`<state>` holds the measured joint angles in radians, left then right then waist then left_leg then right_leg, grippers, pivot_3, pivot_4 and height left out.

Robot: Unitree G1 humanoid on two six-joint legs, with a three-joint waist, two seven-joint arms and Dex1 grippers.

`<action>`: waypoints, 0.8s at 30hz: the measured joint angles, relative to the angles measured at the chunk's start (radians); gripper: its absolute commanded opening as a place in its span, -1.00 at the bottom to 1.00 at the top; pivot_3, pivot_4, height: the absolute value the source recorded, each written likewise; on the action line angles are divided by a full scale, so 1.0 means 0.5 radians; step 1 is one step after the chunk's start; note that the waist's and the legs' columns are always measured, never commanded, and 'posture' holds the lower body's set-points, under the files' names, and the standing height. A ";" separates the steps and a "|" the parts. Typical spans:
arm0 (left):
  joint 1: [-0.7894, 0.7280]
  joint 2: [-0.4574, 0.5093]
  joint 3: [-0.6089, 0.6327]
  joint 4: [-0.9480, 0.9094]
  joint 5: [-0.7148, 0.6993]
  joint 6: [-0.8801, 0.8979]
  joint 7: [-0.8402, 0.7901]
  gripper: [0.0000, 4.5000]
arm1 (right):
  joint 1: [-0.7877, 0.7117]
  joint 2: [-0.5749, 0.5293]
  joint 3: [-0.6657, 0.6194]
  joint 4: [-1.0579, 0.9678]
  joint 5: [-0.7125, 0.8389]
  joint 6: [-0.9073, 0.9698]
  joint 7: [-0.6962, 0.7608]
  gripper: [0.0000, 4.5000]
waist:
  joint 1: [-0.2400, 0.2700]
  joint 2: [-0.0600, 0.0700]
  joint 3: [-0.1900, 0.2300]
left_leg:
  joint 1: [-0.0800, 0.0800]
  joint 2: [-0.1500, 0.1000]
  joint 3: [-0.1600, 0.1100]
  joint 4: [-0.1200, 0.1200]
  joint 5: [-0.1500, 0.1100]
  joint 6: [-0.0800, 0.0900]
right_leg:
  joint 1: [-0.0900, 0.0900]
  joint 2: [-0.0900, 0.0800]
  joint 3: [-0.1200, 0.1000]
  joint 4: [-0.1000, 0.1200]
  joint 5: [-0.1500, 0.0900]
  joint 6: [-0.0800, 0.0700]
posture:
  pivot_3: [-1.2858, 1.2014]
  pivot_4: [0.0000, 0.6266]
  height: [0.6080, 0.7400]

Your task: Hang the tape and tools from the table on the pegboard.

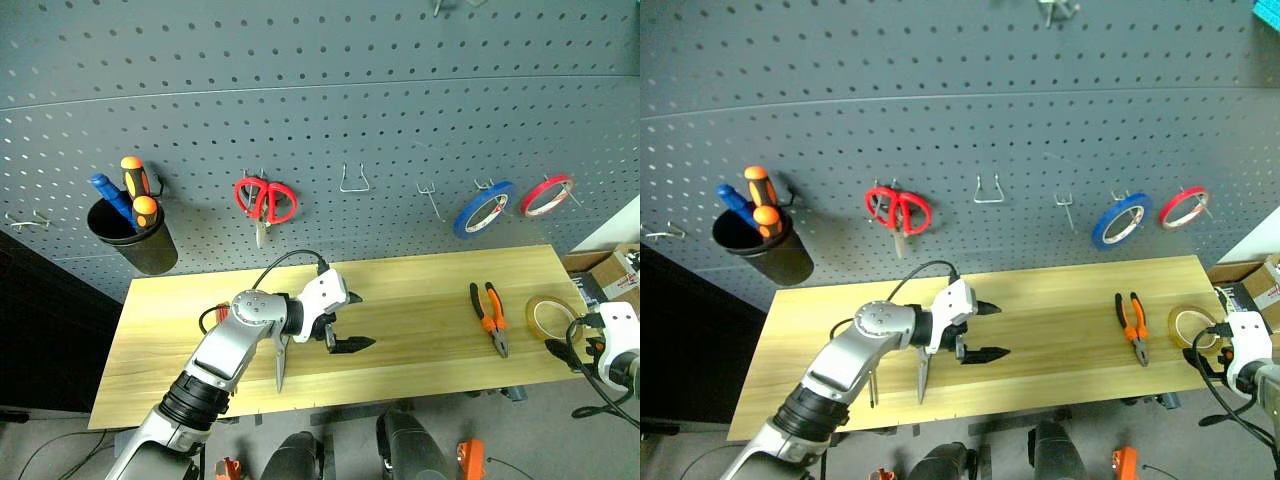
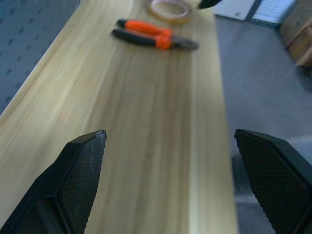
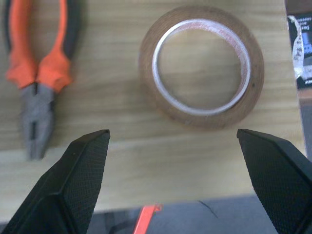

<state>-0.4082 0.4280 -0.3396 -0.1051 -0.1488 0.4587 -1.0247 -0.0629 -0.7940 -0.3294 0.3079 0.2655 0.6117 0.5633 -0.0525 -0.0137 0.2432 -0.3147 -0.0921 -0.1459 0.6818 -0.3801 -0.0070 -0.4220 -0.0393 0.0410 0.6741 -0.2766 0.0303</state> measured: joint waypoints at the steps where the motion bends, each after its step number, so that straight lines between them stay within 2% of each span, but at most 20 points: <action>1: -0.006 -0.001 -0.002 -0.015 -0.009 0.011 0.003 0.99 | -0.044 -0.017 0.025 0.069 -0.020 -0.051 0.035 1.00 | 0.000 -0.001 0.003 | 0.000 0.000 0.000 0.000 0.000 0.000 | 0.000 0.000 0.000 0.000 0.000 0.000 | -0.01 -0.03 1.00; 12: 0.030 0.065 0.005 -0.193 -0.043 0.110 0.024 0.99 | -0.475 -0.052 0.410 0.859 -0.370 -0.747 0.212 1.00 | 0.017 -0.010 0.043 | -0.001 0.000 0.002 0.000 0.000 0.000 | -0.001 0.000 -0.001 0.000 0.000 0.000 | 0.04 -0.01 1.00; 23: 0.111 0.193 0.039 -0.296 -0.098 0.161 0.030 0.99 | -0.802 0.024 0.434 1.413 -0.401 -0.753 0.321 1.00 | 0.054 -0.010 0.052 | -0.013 0.000 -0.003 0.002 0.000 0.000 | -0.010 -0.001 -0.006 -0.003 0.000 0.000 | 0.08 -0.01 1.00; 24: 0.116 0.201 0.045 -0.303 -0.098 0.161 0.030 1.00 | -0.823 0.024 0.434 1.446 -0.404 -0.751 0.323 0.92 | 0.055 -0.010 0.052 | -0.014 0.000 -0.003 0.003 0.000 0.000 | -0.010 -0.001 -0.007 -0.004 0.000 0.000 | 0.08 -0.01 1.00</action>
<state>-0.3502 0.5287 -0.3173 -0.2563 -0.1978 0.5389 -1.0096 -0.4742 -0.7821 -0.1127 1.0310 0.0633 0.2363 0.7248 -0.0253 -0.0188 0.2692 -0.3218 -0.0920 -0.1476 0.6831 -0.3799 -0.0072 -0.4271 -0.0399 0.0376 0.6722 -0.2765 0.0302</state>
